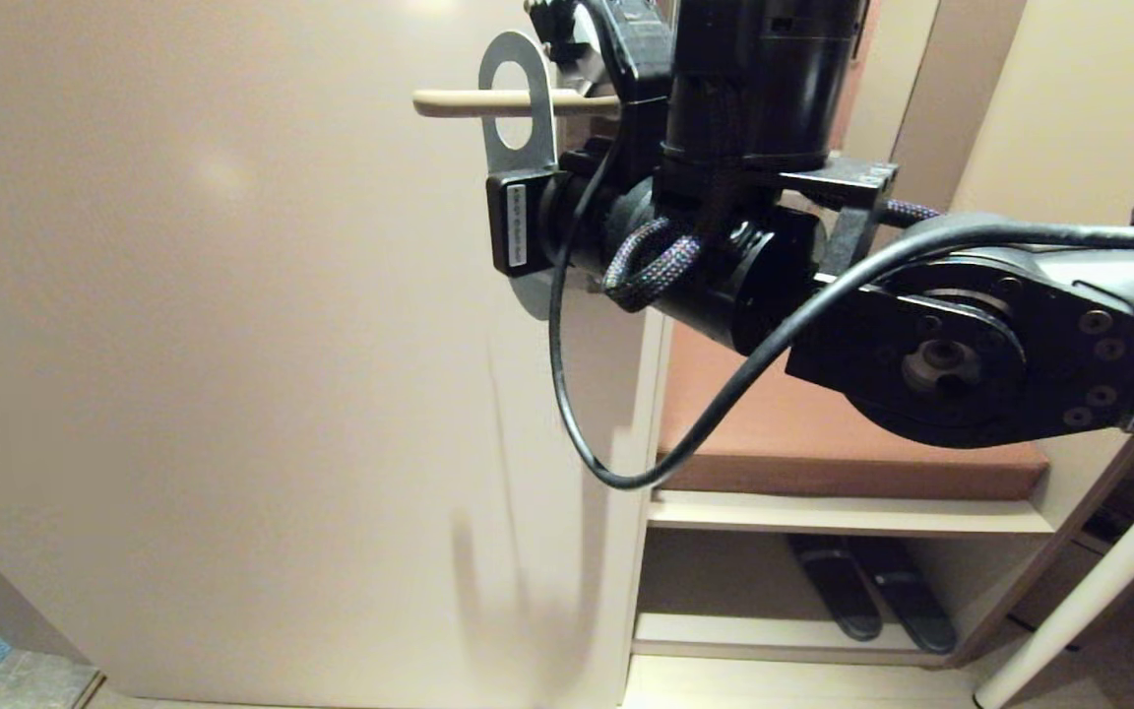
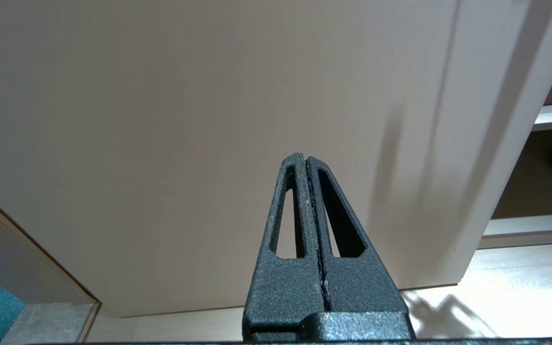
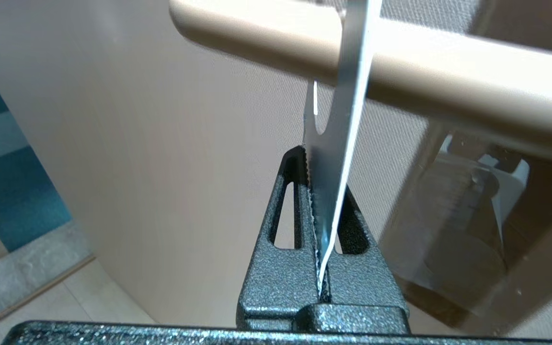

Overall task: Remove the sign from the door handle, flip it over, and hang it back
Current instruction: Take down the sign

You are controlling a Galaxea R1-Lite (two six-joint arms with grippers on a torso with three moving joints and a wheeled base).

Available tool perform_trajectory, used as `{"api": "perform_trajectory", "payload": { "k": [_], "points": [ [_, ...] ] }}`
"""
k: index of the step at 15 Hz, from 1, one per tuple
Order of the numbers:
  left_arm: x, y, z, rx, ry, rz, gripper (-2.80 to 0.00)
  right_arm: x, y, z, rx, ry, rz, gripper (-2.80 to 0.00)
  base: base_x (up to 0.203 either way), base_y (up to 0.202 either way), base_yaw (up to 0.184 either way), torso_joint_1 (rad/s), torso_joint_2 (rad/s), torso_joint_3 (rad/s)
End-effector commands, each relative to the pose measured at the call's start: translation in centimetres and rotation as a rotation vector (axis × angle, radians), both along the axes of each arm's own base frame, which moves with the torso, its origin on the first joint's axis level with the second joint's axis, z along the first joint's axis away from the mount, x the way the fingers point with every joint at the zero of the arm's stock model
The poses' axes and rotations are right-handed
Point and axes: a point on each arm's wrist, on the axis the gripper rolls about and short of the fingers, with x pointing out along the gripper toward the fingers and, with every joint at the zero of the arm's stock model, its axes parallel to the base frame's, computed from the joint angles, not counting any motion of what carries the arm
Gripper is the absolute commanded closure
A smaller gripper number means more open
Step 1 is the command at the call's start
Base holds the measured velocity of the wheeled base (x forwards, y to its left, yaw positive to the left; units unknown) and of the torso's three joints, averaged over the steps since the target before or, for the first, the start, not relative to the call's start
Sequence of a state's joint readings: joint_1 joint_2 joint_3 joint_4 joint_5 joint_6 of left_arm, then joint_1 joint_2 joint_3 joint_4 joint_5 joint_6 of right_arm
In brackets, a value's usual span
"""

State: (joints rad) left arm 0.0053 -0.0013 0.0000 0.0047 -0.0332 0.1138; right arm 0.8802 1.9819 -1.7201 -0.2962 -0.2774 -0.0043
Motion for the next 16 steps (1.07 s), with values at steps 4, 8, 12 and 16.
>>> {"api": "perform_trajectory", "payload": {
  "k": [4,8,12,16],
  "points": [
    [0.0,0.0,0.0,0.0,0.001,0.0,0.0,0.6,1.5,-0.5,0.012,-0.008,-0.022,0.0,0.0,0.0,0.0,0.0,0.0,0.0],
    [0.0,0.0,0.0,0.001,0.001,0.0,0.0,0.5,2.0,-0.7,0.013,-0.005,-0.056,0.0,0.0,0.0,0.0,0.0,0.0,0.0],
    [0.0,0.0,0.0,0.001,0.001,0.0,0.0,0.0,3.3,0.0,0.05,-0.028,-0.087,0.0,0.0,0.0,0.0,0.0,0.0,0.0],
    [0.0,0.0,0.0,0.0,0.001,0.0,0.0,-0.5,4.1,-0.3,0.045,-0.023,-0.084,0.0,0.0,0.0,0.0,0.0,0.0,0.0]
  ]
}}
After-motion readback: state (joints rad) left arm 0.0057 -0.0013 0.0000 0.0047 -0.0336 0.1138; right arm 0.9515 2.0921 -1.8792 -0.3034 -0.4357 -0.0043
